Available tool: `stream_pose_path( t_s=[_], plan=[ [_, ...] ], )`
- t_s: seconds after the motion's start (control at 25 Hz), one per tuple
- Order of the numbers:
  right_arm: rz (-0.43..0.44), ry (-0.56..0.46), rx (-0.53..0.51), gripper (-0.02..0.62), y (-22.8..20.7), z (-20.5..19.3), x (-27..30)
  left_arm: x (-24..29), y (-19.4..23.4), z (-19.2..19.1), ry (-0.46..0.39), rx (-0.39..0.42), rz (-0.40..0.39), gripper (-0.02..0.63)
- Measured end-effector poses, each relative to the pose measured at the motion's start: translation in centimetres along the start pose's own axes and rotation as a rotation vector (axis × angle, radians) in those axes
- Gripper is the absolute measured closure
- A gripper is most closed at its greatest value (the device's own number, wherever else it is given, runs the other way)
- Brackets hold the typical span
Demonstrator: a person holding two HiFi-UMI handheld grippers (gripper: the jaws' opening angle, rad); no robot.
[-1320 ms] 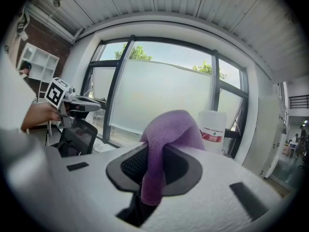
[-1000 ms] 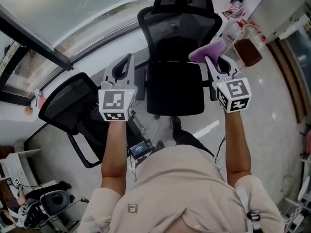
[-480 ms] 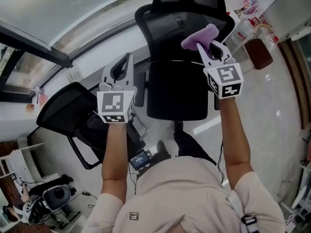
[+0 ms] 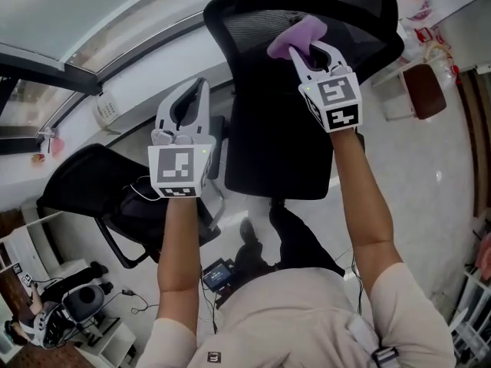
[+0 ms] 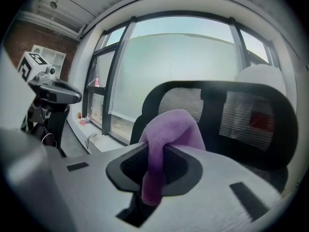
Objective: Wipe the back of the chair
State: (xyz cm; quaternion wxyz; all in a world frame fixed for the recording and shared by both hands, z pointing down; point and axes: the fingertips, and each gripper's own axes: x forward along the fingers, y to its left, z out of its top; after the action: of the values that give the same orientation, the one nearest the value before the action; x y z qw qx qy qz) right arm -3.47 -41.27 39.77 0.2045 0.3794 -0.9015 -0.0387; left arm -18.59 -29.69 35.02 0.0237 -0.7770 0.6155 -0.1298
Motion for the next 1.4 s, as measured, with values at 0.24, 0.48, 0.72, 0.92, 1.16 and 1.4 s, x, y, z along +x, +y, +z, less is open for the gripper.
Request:
stream_pose_path(
  t_s=[0.24, 0.48, 0.72, 0.92, 1.16, 1.4],
  plan=[
    [0.073, 0.017, -0.023, 0.545, 1.5, -2.6, 7.5, 3.1, 0.3, -3.5, 0.043, -0.052, 0.023, 0.598],
    [0.115, 0.028, -0.032, 0.545, 4.1, -3.9, 12.6, 3.9, 1.0, -6.0, 0.054, -0.049, 0.053, 0.598],
    [0.107, 0.030, -0.046, 0.545, 4.2, -4.3, 14.7, 4.3, 1.5, -7.4, 0.094, -0.067, 0.057, 0.598],
    [0.059, 0.027, -0.032, 0.545, 2.2, -5.8, 13.0, 5.7, 0.4, -7.7, 0.089, -0.059, 0.014, 0.598],
    [-0.140, 0.076, 0.069, 0.545, -7.2, -11.9, 5.2, 9.3, -4.0, -6.8, 0.073, -0.050, -0.086, 0.598],
    [-0.361, 0.162, 0.140, 0.545, -17.1, -18.3, -4.1, 12.8, -10.2, -5.3, 0.057, -0.033, -0.204, 0.598]
  ],
)
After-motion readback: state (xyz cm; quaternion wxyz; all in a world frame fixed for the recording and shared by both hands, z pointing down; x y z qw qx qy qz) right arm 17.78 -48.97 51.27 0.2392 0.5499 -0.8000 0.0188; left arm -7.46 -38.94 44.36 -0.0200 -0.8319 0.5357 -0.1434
